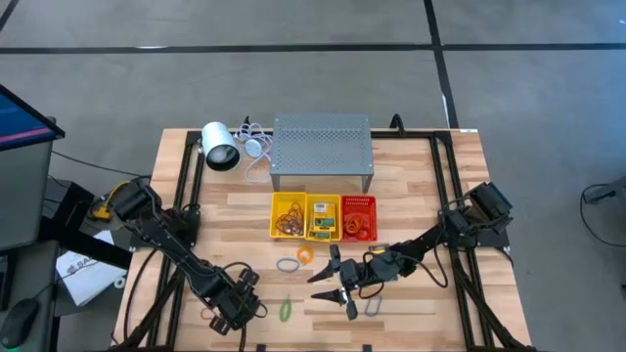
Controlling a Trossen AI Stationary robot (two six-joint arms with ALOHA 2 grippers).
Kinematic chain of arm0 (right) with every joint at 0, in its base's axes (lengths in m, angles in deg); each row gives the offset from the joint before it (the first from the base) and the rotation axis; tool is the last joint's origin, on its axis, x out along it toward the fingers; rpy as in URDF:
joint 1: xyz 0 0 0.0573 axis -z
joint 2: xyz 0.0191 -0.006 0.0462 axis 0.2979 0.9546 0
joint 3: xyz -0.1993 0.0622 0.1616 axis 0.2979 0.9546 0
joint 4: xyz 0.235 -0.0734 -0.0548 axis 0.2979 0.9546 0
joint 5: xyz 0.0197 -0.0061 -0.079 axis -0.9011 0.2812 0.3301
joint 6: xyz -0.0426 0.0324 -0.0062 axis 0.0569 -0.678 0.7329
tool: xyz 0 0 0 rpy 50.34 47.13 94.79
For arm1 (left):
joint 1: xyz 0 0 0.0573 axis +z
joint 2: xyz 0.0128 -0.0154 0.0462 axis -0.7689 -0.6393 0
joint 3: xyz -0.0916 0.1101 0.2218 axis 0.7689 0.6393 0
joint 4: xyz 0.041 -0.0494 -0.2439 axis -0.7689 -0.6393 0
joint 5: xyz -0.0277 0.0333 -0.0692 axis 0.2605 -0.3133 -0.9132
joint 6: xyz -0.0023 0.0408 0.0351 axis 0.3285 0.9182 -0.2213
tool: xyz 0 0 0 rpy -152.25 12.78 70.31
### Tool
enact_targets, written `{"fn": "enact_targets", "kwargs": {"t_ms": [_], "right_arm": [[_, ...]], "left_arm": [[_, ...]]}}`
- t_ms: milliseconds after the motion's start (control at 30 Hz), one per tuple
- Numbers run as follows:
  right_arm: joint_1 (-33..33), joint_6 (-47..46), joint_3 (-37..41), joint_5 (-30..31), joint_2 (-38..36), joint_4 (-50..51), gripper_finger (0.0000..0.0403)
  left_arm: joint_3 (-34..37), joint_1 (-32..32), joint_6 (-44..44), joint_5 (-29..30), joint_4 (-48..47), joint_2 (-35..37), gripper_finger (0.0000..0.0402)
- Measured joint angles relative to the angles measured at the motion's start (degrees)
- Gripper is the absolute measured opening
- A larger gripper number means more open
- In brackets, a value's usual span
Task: Pick & Place Office Desk Supplies
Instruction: Put the red rubber band into the left yellow basket
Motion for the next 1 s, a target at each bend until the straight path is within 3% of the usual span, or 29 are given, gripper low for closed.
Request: {"fn": "enact_targets", "kwargs": {"t_ms": [267,600,1000], "right_arm": [[0.00,0.00,0.00,-0.01,-0.01,0.02,0.0175],[0.00,0.00,0.02,-0.01,-0.01,0.02,0.0175],[0.00,0.00,0.04,-0.01,-0.01,0.02,0.0175]], "left_arm": [[-0.02,0.00,0.25,0.04,-0.04,-0.12,0.0177],[-0.02,0.00,0.33,0.46,-0.47,-0.18,0.0122],[0.00,-0.04,1.40,0.42,-0.61,-0.19,0.0089]]}}
